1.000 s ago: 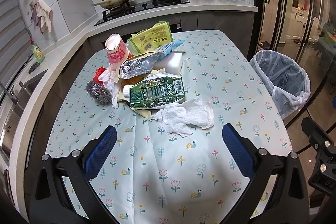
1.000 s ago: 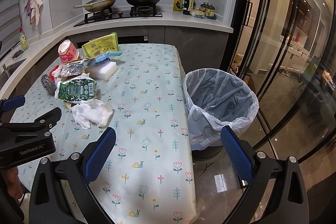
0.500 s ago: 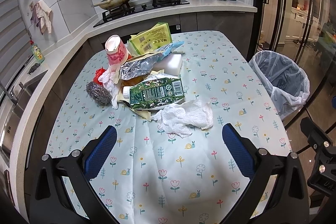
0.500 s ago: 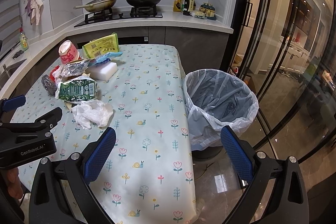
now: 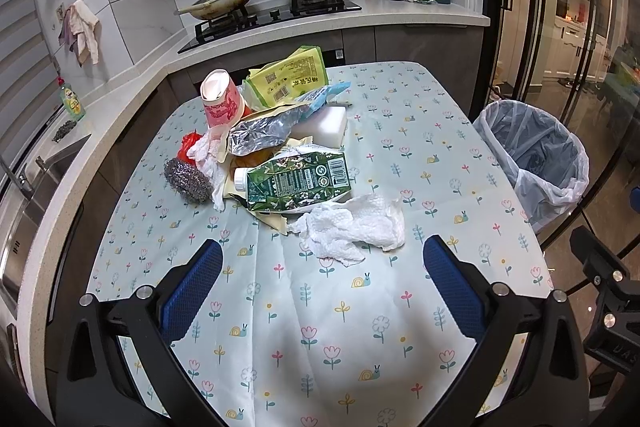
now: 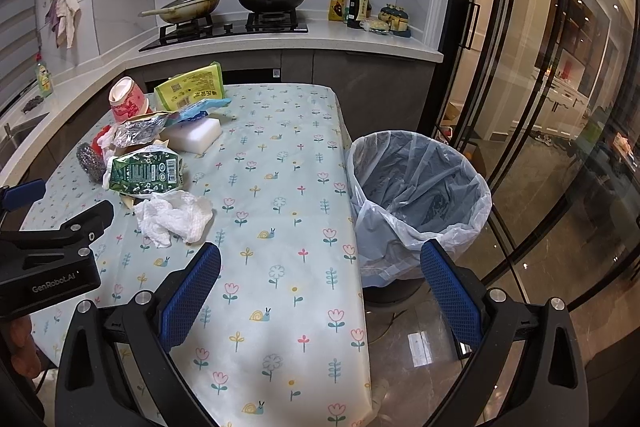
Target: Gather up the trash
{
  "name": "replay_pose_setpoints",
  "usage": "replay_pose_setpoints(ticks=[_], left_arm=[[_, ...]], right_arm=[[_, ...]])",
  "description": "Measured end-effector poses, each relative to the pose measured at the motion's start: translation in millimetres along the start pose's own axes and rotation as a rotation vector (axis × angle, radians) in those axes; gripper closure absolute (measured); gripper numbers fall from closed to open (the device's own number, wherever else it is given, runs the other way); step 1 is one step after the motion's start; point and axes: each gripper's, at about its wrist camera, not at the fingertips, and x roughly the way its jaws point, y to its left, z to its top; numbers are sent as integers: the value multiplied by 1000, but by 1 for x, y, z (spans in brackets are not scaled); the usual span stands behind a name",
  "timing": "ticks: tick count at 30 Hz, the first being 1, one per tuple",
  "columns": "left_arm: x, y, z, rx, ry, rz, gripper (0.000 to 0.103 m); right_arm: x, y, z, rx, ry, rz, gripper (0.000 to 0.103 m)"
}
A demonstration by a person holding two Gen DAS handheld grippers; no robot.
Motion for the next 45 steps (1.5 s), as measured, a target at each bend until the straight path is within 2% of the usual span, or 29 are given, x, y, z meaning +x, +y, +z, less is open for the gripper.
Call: replay_pose_setpoints(ticks=[31,45], left_arm=[[5,-7,-2,2,-4,-20,7],[19,4,1,-13,4,-50,7]], right_arm=[[8,-6,-5,15,12,-18,7],[21,-1,3,36,21,-37,7]])
